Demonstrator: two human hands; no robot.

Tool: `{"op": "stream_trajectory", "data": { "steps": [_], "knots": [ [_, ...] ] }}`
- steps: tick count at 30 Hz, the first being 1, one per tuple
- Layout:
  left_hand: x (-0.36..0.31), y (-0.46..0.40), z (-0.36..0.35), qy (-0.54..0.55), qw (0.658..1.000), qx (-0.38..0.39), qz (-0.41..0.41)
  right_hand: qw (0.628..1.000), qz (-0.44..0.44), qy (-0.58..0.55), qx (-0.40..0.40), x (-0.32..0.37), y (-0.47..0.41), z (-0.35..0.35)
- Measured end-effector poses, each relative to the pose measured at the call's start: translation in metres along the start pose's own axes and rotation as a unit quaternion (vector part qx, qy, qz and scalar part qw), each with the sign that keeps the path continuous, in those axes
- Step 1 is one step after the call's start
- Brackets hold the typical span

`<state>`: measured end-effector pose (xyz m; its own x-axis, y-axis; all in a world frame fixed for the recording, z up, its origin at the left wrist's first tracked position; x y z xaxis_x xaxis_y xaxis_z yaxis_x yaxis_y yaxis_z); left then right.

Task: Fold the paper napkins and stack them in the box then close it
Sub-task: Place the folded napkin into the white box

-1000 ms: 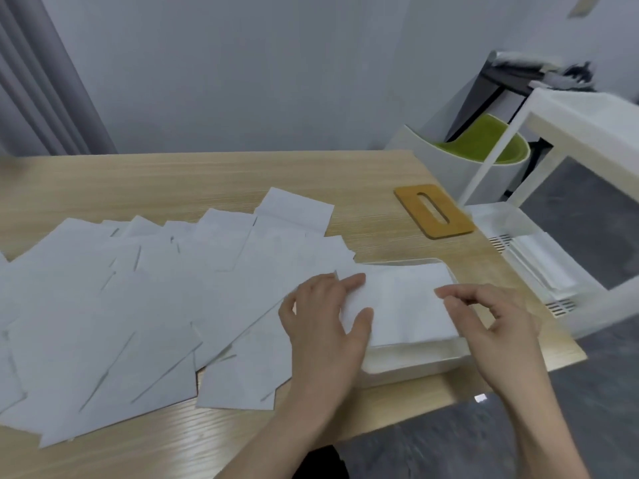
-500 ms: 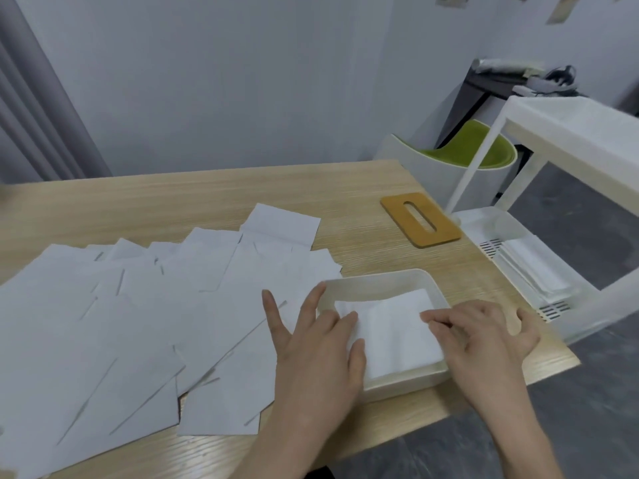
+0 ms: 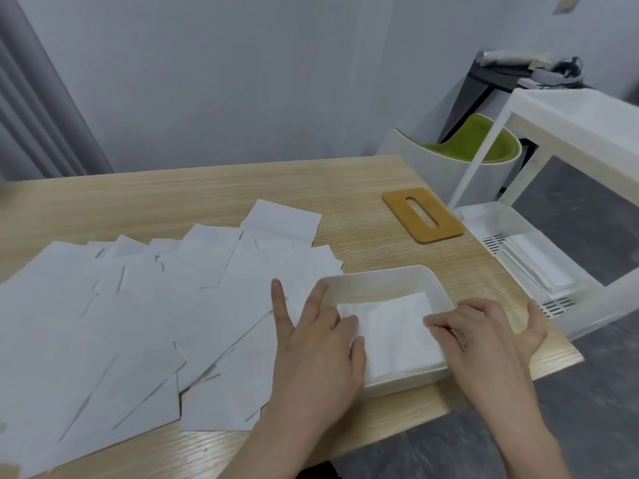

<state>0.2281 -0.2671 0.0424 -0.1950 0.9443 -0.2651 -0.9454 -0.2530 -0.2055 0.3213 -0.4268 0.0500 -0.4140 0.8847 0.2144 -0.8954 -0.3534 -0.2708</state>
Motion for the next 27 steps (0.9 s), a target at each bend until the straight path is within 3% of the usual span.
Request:
{"op": "stream_trajectory", "data": {
  "steps": [7, 14, 20, 27],
  "knots": [
    [-0.0005, 0.0002, -0.0048, -0.040, 0.997, 0.062, 0.036, 1.000, -0.009, 0.008, 0.006, -0.0012, 0.0006, -0.0001],
    [-0.0008, -0.0068, -0.0093, -0.084, 0.991, 0.099, -0.023, 1.000, -0.012, 0.002, 0.001, -0.0016, 0.0011, -0.0013],
    [0.0009, -0.0060, -0.0054, -0.042, 0.996, 0.072, 0.011, 1.000, -0.014, -0.003, 0.006, -0.0007, 0.0017, 0.0001],
    [0.0012, -0.0042, -0.0051, -0.023, 0.999, 0.039, -0.018, 0.999, -0.025, 0.003, 0.026, 0.0004, 0.0013, 0.0003]
  ]
}}
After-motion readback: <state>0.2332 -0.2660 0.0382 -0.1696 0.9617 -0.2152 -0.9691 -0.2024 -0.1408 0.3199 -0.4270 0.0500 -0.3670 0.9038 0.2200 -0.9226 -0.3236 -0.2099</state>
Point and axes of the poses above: each hand's wrist, its own y-axis away from the middle knuckle, its own z-axis out of the back of the hand, x = y × z, the point moved 6 cm from there along -y, towards the middle knuckle, and after that the axes turned 1 degree about -z, right-handed, at the moved point
